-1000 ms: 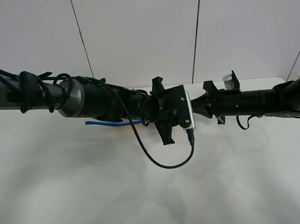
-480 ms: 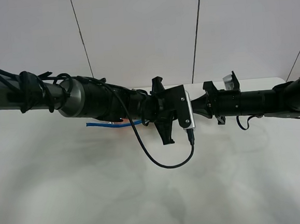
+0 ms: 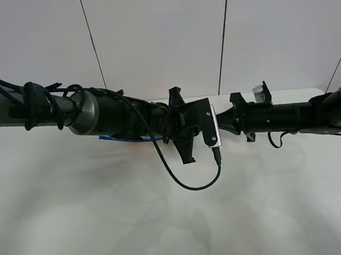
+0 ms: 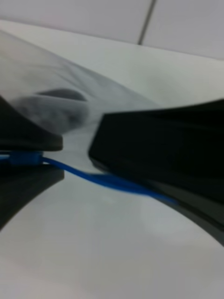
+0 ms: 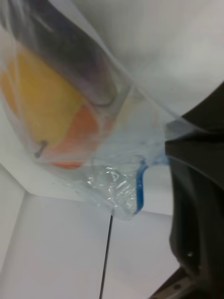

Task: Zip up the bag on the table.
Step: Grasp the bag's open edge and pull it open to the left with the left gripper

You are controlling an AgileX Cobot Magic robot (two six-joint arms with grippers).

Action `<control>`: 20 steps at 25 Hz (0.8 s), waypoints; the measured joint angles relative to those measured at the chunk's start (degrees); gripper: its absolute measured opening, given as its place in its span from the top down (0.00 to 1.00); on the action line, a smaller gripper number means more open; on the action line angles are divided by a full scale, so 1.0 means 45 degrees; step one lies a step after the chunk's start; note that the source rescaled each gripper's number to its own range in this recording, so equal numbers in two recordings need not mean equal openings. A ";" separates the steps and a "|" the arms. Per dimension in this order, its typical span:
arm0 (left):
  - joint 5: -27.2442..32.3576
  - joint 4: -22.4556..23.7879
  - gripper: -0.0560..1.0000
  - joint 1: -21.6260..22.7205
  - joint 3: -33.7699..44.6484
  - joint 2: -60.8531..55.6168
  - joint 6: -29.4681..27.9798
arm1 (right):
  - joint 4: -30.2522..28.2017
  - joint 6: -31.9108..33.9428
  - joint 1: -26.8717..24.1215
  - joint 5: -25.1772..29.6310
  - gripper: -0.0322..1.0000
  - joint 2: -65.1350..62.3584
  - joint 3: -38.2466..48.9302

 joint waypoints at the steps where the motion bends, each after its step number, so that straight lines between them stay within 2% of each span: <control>1: -0.0321 0.0000 0.95 0.0000 0.0000 0.0000 0.0000 | 0.0000 0.0000 0.0013 -0.0014 0.97 0.0000 0.0000; 11: -0.4112 -0.0002 0.95 -0.0044 0.0000 0.0000 0.0000 | -0.0054 -0.0041 0.0099 -0.0267 0.97 0.0000 -0.0010; 16: -0.4950 -0.0013 0.95 0.0121 0.0000 0.0000 0.0016 | -0.0130 -0.0100 0.0099 -0.0340 0.97 0.0000 -0.0010; 20: -0.5906 -0.0016 0.95 0.0798 0.0000 0.0000 0.0016 | -0.0386 -0.0109 -0.0044 -0.0358 0.97 0.0000 -0.0010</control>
